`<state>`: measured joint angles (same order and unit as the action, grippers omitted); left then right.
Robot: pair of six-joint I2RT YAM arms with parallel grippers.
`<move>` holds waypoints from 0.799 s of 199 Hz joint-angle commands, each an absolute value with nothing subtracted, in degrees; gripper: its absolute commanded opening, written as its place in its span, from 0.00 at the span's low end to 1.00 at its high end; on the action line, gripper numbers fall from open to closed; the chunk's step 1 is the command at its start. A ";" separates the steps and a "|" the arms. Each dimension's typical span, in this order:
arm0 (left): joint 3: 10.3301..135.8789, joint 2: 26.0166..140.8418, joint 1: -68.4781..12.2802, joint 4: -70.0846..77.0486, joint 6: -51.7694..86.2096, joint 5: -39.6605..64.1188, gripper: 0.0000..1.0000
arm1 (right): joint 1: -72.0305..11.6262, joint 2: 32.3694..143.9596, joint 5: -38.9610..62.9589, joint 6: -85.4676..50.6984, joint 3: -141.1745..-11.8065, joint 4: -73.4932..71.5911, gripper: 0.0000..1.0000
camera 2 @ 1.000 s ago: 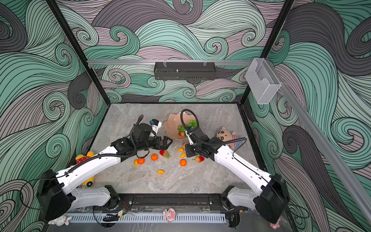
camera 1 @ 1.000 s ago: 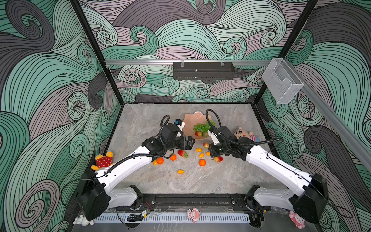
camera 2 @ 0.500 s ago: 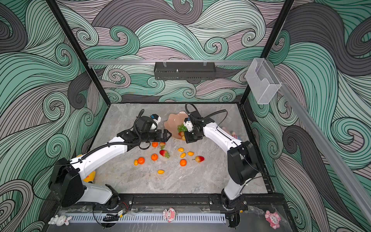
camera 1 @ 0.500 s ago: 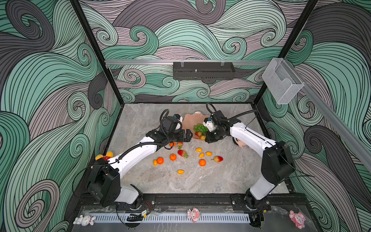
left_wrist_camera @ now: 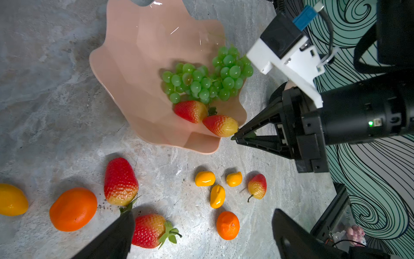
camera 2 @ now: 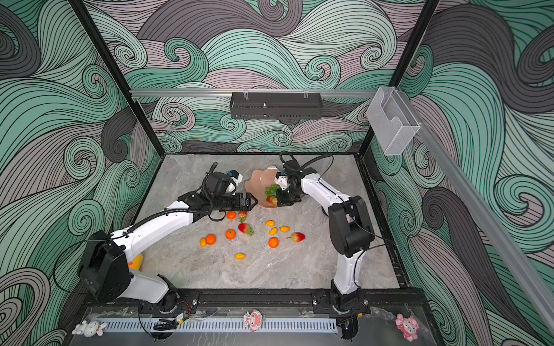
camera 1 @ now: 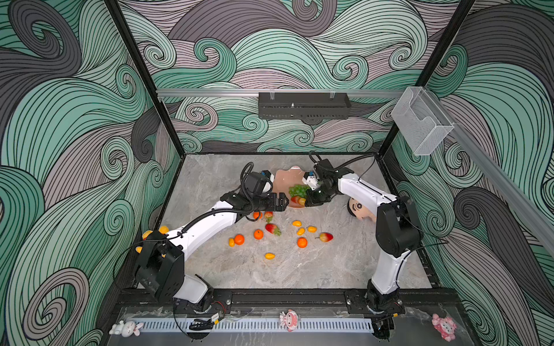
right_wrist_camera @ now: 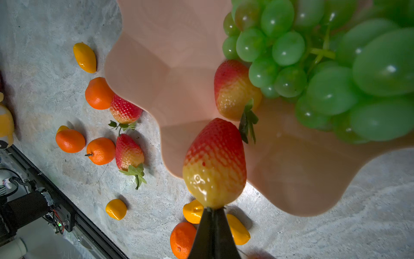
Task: Arrange fruit in a fruit bowl
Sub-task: Place the fruit in the fruit bowl.
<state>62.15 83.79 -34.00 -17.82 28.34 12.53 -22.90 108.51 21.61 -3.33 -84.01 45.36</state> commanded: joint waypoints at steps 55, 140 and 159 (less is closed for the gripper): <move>64.93 85.13 -33.33 -20.01 26.64 17.30 0.98 | -22.34 106.00 18.05 -3.09 -83.66 47.30 0.35; 59.33 78.21 -33.83 -17.89 27.87 18.28 0.98 | -21.99 91.37 14.81 -6.73 -74.96 44.21 0.42; 56.72 76.03 -34.33 -16.28 28.85 18.19 0.98 | -21.78 86.30 13.65 -8.70 -70.53 42.07 0.42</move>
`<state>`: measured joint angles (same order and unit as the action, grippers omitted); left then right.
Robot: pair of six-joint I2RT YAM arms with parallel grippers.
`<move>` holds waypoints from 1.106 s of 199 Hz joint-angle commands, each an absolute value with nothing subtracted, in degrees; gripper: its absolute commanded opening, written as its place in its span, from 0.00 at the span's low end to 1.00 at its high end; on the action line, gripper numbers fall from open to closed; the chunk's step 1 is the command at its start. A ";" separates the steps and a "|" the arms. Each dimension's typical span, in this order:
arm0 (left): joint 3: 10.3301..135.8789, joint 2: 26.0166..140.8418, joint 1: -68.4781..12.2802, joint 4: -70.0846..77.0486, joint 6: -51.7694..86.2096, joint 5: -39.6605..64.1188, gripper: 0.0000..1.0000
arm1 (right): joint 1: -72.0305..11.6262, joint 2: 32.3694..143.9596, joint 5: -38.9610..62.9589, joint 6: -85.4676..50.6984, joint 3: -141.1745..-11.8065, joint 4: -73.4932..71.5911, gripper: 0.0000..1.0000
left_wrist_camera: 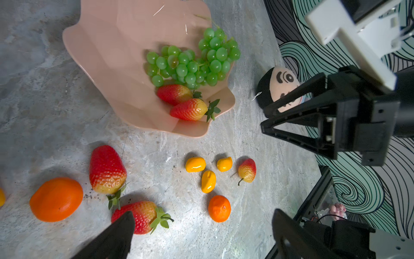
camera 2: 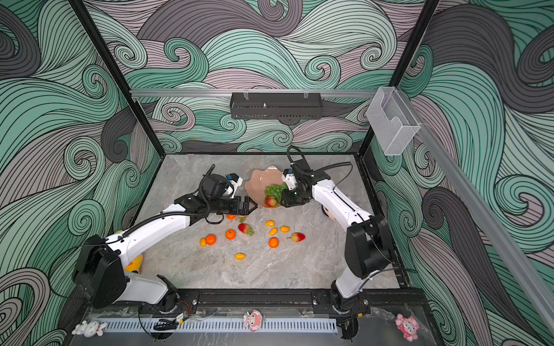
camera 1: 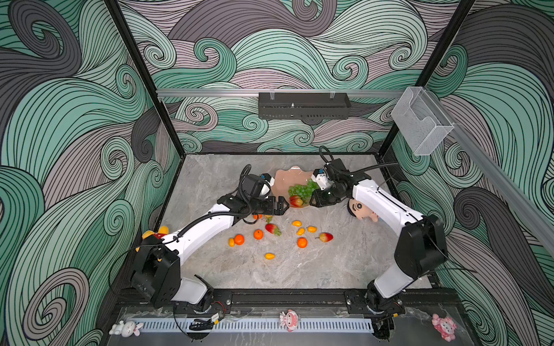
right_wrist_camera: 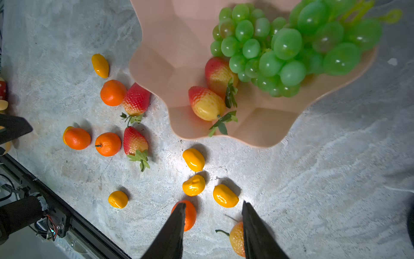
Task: Arrange fruit in a fruit bowl
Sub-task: Place the fruit in the fruit bowl, then pick up the fruit from the center of the table.
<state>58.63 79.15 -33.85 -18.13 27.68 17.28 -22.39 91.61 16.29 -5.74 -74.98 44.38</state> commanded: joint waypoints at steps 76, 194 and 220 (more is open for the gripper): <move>51.39 74.06 -40.10 -13.09 30.97 14.66 0.98 | -18.65 72.87 11.08 -14.44 -56.13 38.71 0.42; 45.99 77.95 -51.29 -4.09 35.57 11.51 0.98 | -26.93 72.69 4.44 -10.54 -52.51 46.53 0.41; 40.02 73.57 -51.81 -1.23 38.99 9.93 0.98 | -31.28 74.84 0.95 -8.92 -53.20 47.89 0.41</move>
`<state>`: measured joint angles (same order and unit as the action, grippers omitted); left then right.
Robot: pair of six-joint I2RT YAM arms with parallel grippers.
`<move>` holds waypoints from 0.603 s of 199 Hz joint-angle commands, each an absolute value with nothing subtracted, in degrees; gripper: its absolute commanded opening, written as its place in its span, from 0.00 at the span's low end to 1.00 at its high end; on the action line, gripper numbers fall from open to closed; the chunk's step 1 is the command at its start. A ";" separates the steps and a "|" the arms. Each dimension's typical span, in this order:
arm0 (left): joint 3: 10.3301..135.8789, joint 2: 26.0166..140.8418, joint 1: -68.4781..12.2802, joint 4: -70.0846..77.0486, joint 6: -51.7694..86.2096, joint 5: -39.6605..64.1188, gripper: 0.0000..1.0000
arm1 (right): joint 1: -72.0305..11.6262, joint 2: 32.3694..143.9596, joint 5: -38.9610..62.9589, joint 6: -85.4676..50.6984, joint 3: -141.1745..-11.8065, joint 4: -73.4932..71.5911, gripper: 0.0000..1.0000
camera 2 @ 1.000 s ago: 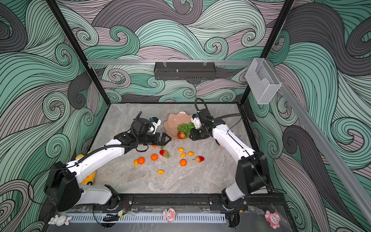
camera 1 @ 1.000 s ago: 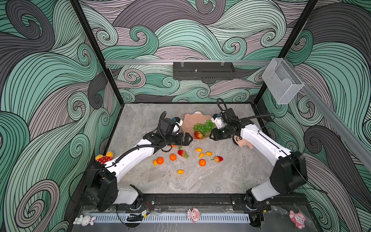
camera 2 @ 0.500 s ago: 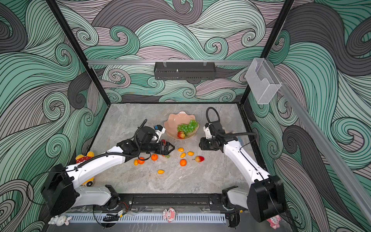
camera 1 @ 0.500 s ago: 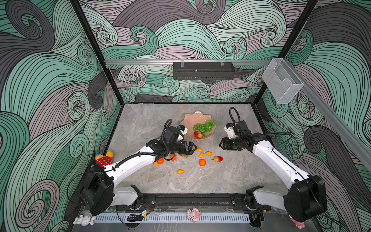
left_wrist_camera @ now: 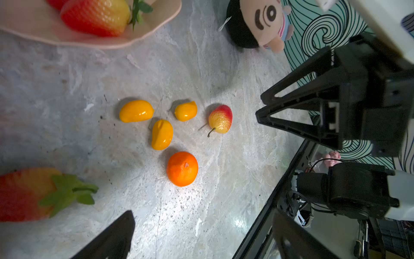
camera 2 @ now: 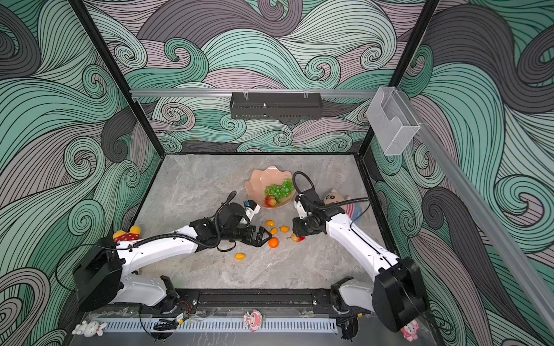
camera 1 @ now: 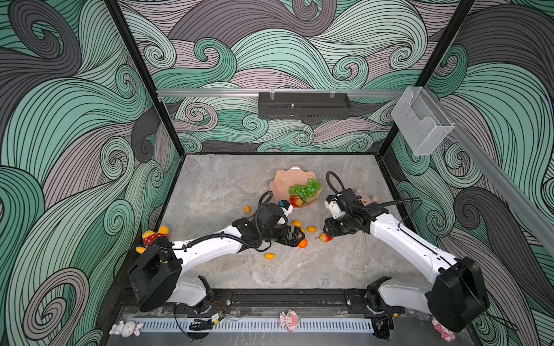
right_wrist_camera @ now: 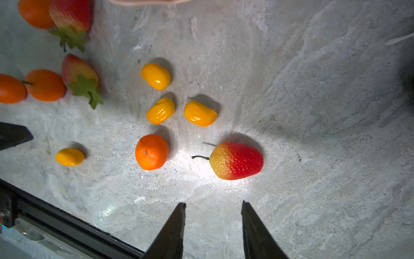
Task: Arrange fruit in a fruit bowl
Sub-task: Pick up the fruit from the center of the table.
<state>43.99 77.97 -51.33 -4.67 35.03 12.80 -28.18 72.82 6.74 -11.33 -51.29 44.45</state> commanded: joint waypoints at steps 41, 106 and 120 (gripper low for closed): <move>35.58 64.64 -51.83 -5.47 41.30 3.53 0.99 | -37.07 80.28 -6.96 -5.09 -57.01 48.66 0.44; 32.06 59.85 -49.83 -4.05 42.38 2.70 0.99 | -42.36 74.97 -5.20 11.59 -49.56 39.26 0.46; 30.91 59.87 -49.31 -2.32 43.15 3.49 0.98 | -42.45 73.66 -4.43 16.13 -48.15 38.52 0.46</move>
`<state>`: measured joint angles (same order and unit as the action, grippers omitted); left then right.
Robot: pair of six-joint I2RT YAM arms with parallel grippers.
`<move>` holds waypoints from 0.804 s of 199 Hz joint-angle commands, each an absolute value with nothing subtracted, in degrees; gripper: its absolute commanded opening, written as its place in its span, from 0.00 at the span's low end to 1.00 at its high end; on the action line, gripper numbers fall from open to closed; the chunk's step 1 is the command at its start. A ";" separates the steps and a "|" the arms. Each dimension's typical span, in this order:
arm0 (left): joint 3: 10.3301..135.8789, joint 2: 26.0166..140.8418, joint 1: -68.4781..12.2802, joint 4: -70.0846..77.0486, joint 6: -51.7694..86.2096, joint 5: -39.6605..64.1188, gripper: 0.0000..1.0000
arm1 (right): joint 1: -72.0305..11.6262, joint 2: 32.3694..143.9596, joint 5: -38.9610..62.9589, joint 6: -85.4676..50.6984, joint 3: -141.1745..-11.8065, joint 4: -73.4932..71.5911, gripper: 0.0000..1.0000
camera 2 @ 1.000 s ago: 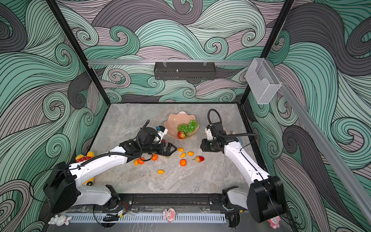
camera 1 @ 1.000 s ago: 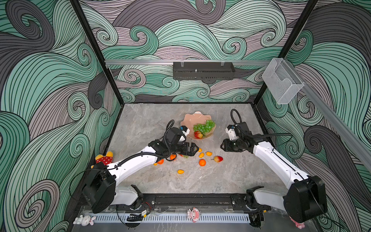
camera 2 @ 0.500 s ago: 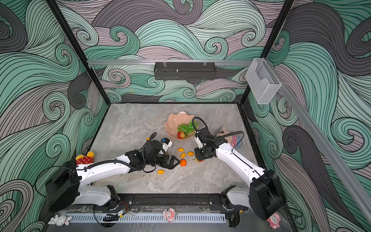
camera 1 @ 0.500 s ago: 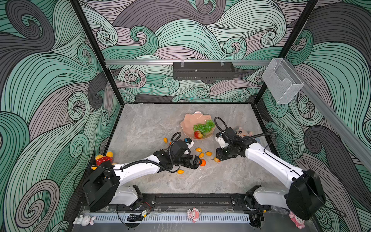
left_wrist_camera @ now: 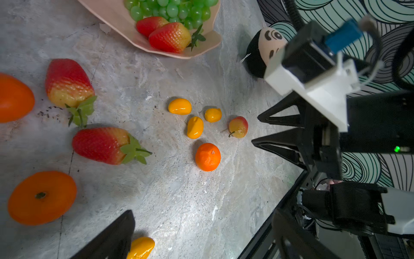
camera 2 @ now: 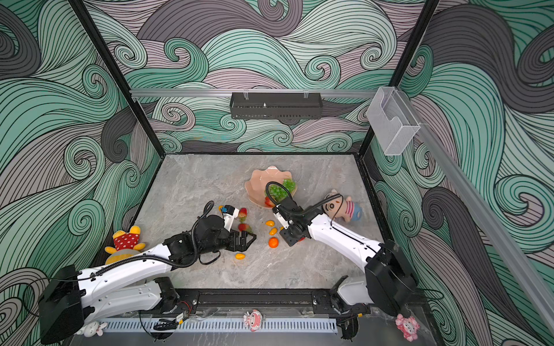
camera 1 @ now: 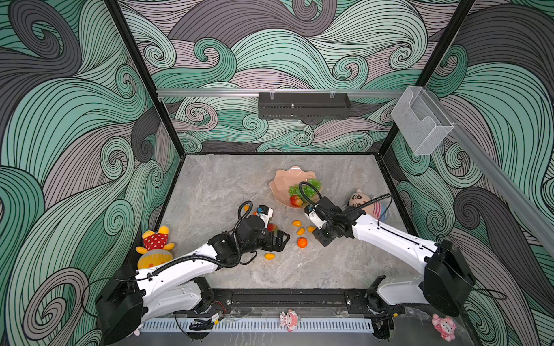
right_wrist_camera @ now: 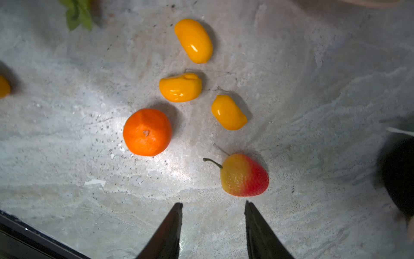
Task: Arrange fruit in a fruit bowl
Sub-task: Pick up the fruit from the center of the table.
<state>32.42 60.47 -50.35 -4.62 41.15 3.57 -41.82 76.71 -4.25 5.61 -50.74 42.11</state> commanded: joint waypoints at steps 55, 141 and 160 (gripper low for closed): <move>29.11 60.51 -46.69 0.69 44.90 7.32 0.99 | -42.66 79.21 -4.52 22.84 -50.64 40.31 0.44; 26.72 58.10 -42.49 1.79 46.23 11.08 0.99 | -44.07 91.14 -10.50 25.52 -51.44 34.95 0.39; 26.76 58.32 -42.45 1.64 46.14 11.09 0.99 | -44.03 92.71 -11.43 25.46 -51.08 33.15 0.38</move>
<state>26.09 58.96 -42.81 1.10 45.71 9.91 -43.81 91.29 -8.86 24.71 -50.68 35.88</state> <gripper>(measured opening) 0.986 0.391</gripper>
